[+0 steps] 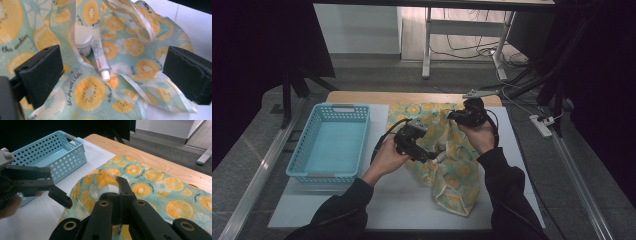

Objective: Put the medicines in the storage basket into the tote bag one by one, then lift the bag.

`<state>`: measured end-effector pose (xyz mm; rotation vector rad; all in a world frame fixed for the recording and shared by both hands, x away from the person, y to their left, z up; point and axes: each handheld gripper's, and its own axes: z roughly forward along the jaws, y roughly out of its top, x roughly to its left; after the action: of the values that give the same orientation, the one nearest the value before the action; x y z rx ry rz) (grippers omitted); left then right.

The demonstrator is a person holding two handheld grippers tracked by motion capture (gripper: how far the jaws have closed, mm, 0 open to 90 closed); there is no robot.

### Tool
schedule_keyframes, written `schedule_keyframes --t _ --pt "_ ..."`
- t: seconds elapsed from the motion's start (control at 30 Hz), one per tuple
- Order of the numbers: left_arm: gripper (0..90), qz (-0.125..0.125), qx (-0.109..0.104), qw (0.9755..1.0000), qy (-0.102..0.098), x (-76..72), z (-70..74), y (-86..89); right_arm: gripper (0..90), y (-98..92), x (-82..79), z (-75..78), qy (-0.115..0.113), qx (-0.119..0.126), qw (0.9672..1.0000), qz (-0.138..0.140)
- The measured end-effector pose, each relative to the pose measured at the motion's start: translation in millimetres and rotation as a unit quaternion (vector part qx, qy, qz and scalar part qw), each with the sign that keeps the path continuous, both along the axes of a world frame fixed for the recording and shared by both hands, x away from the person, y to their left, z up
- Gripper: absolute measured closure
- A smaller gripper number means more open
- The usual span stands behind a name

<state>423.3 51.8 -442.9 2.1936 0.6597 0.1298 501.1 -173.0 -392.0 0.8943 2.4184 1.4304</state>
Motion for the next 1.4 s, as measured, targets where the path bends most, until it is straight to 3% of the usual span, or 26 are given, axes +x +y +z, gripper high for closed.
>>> schedule_keyframes --t 0.2,0.33,0.5,0.73,0.93,1.03,1.17,1.4 --pt "1.1 0.006 -0.006 1.0 -0.004 -12.4 -0.5 9.2 90.0 -0.6 -1.2 -1.5 0.002 0.0 1.0 0.002" --pt "1.5 -0.006 0.0 1.0 0.005 -19.5 -1.5 10.4 90.0 -1.0 -1.7 -2.2 0.001 -0.002 1.0 0.002" --pt "1.3 -0.031 0.006 0.9995 0.007 -27.0 -7.4 8.2 90.0 0.6 -3.5 -2.4 0.001 -0.002 1.0 0.006" --pt "0.2 -0.036 0.027 0.9989 0.014 -39.0 -16.0 1.9 90.0 3.8 -7.7 -1.7 0.0 -0.001 0.9999 0.014" --pt "1.2 -0.032 0.031 0.9988 0.021 -46.7 -23.6 -6.2 90.0 5.2 -9.0 -4.3 0.001 -0.001 0.9998 0.017" --pt "1.5 -0.037 0.02 0.9986 0.033 -48.7 -32.7 -12.0 90.0 4.9 -9.6 -4.9 0.002 -0.001 0.9998 0.018" --pt "1.5 -0.059 0.044 0.9971 0.021 -51.2 -42.7 -19.8 90.0 4.0 -9.9 -4.8 0.001 0.0 0.9998 0.018" --pt "1.5 -0.075 0.064 0.9945 0.035 -52.0 -64.2 -36.6 90.0 3.6 -9.7 -5.6 0.003 -0.001 0.9999 0.017"
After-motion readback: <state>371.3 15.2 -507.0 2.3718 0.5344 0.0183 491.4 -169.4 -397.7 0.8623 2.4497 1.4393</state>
